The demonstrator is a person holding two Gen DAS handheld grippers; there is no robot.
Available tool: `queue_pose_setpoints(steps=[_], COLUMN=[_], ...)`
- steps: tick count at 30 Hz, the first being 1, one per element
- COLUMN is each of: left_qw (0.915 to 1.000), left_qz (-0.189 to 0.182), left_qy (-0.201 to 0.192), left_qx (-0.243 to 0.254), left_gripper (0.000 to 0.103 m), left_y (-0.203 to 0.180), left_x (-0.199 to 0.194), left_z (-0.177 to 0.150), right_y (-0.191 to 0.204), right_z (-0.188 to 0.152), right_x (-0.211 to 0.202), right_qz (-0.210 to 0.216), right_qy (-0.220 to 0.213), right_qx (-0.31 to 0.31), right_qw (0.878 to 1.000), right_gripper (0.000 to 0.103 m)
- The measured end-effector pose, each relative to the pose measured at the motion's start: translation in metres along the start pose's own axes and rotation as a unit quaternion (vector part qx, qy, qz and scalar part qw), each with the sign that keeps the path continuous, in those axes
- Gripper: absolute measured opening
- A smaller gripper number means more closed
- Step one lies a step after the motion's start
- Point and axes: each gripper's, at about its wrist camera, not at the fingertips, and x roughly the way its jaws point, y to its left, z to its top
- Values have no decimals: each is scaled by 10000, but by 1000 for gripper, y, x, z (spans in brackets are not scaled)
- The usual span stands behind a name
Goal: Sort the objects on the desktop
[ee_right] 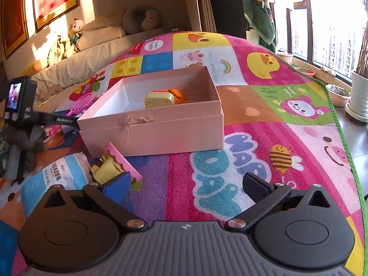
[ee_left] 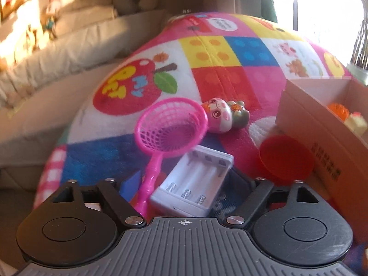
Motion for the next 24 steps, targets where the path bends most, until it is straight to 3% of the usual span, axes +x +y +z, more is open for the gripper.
queue_pose_setpoints(steps=[1, 7, 13, 14, 16, 20, 24], left_qw=[10000, 9998, 9913, 9910, 9926, 9987, 9957], left_qz=[-30, -168, -1188, -1215, -1105, -483, -833], left_qy=[14, 120, 303, 301, 271, 128, 271], left_qx=[-54, 48, 477, 479, 430, 81, -300], left_gripper=[67, 66, 68, 70, 89, 94, 97], left_y=[2, -10, -44, -47, -49, -49, -60], left_x=[-2, -35, -109, -121, -140, -174, -199], left_z=[-1, -21, -70, -77, -88, -99, -109], right_y=[0, 0, 0, 1, 2, 5, 7], right_z=[0, 0, 0, 0, 0, 0, -2], right_x=[1, 2, 1, 1, 2, 2, 0], right_qz=[15, 37, 76, 89, 107, -53, -250], right_qy=[36, 60, 16, 25, 51, 68, 339], right_qx=[0, 17, -2, -13, -52, -116, 66], right_qw=[10000, 10000, 10000, 10000, 9999, 9999, 9991], right_gripper=[103, 103, 103, 103, 103, 103, 103])
